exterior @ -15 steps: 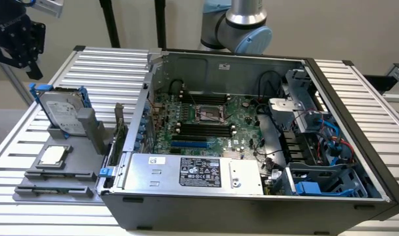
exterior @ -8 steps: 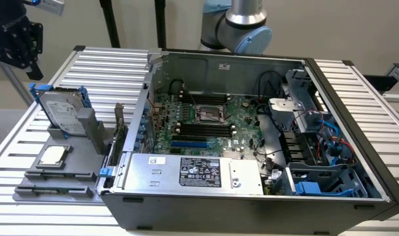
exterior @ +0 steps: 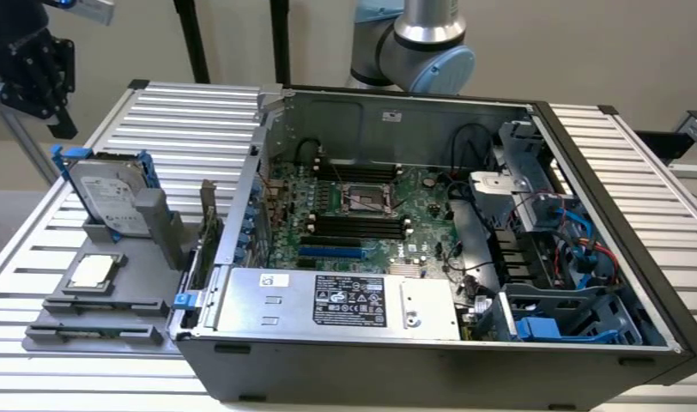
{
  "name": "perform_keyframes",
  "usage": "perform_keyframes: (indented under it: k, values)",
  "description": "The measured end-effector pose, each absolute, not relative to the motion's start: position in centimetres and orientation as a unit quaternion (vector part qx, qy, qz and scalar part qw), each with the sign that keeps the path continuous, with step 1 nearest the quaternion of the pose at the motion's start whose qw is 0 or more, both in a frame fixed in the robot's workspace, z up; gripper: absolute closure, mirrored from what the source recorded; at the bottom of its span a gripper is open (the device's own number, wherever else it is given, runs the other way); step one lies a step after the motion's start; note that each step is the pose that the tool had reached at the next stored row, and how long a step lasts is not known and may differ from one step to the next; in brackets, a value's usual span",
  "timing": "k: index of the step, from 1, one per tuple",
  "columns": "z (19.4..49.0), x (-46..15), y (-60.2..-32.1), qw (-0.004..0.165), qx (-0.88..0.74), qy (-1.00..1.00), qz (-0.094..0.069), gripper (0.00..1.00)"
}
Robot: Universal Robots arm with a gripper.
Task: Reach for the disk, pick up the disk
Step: 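Pick up the disk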
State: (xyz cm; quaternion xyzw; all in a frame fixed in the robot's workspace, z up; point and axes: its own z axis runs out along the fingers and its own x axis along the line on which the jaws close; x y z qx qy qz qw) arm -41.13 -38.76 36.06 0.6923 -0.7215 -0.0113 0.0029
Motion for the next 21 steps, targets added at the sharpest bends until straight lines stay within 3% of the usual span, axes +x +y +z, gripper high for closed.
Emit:
perform_keyframes:
  k: [5, 9, 12, 13, 15, 16, 21]
  values:
    - [36.0, -41.1, -38.6, 0.003, 0.696, -0.718, -0.012, 0.89]
    - [36.0, -41.1, -38.6, 0.003, 0.696, -0.718, -0.012, 0.70]
    - [35.9, -41.1, -38.6, 0.003, 0.696, -0.718, -0.012, 0.64]
    - [35.8, -41.1, -38.6, 0.003, 0.696, -0.718, -0.012, 0.52]
    - [35.4, -41.1, -38.6, 0.003, 0.697, -0.717, -0.012, 0.52]
    - [35.2, -41.1, -38.6, 0.003, 0.697, -0.717, -0.012, 0.46]
    - [34.3, -41.1, -38.6, 0.003, 0.697, -0.717, -0.012, 0.46]
